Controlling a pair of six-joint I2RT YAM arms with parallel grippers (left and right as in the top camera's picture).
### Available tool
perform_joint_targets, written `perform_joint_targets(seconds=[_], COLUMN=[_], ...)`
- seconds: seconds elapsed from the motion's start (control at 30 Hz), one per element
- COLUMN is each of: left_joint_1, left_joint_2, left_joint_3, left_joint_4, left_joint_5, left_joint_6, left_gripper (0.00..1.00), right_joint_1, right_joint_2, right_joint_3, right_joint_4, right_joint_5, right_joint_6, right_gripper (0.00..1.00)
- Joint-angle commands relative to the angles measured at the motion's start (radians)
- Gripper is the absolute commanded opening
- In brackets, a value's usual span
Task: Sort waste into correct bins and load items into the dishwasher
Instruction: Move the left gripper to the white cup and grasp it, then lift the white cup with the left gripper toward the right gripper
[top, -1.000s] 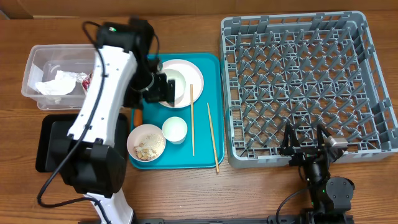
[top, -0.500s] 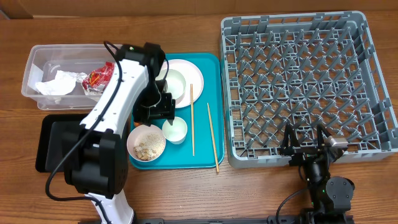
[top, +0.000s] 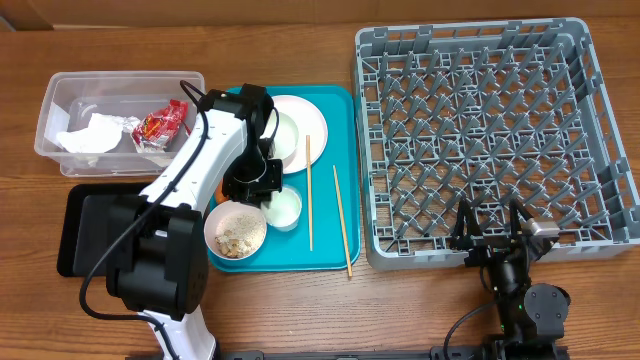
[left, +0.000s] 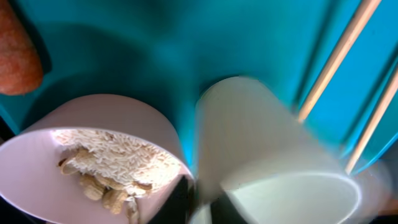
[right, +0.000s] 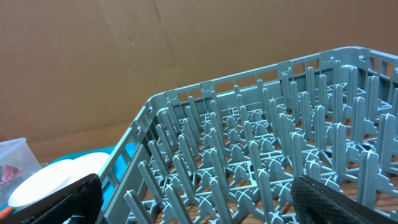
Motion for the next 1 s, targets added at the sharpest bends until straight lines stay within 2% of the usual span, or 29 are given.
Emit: perform_joint_targets(seconds=[0.0,0.23,0.43,0.6,0.7,0.87,0.97], left_joint_1=[-0.007,0.0,0.055,0.145,0.233,0.326,0.336], left_joint_2=[-0.014,-0.016,-0.064,-0.13,-0.161,-0.146,-0.131], left_joint_3=[-0.005,0.013,0.159,0.305,0.327,0.323,0.323], left_joint_4=[0.002,0.004,-0.026,-0.05,-0.048,-0.115,-0.172], left_joint_5=[-0.002,0.003,0.071,0.291,0.494,0.845,0.975], left_joint_6=[-0.007,-0.007,0.043,0.166,0.257,0.525,0.637], left_gripper=[0.04,0.04,0.04,0.04,0.04,0.04,0.04], right_joint_1=[-0.003,-0.003,-0.003,-0.003,-0.003,-0.003,-0.003], right_joint_2=[-0.009,-0.009,-0.009,-0.009,-0.009,-0.009,-0.009], right_joint_3=[-0.01,-0.01,-0.01,-0.01,-0.01,-0.01,-0.01], right_joint_4=[0.003,0.003,0.003,0.003,0.003,0.003,0.003], right_joint_5=[0.009,0.009,0.009,0.009,0.009,0.009,0.009], right_joint_6=[0.003,0.003,0.003,0.003,0.003,0.003,0.003], right_gripper=[1.0,1.0,1.0,1.0,1.0,1.0,1.0])
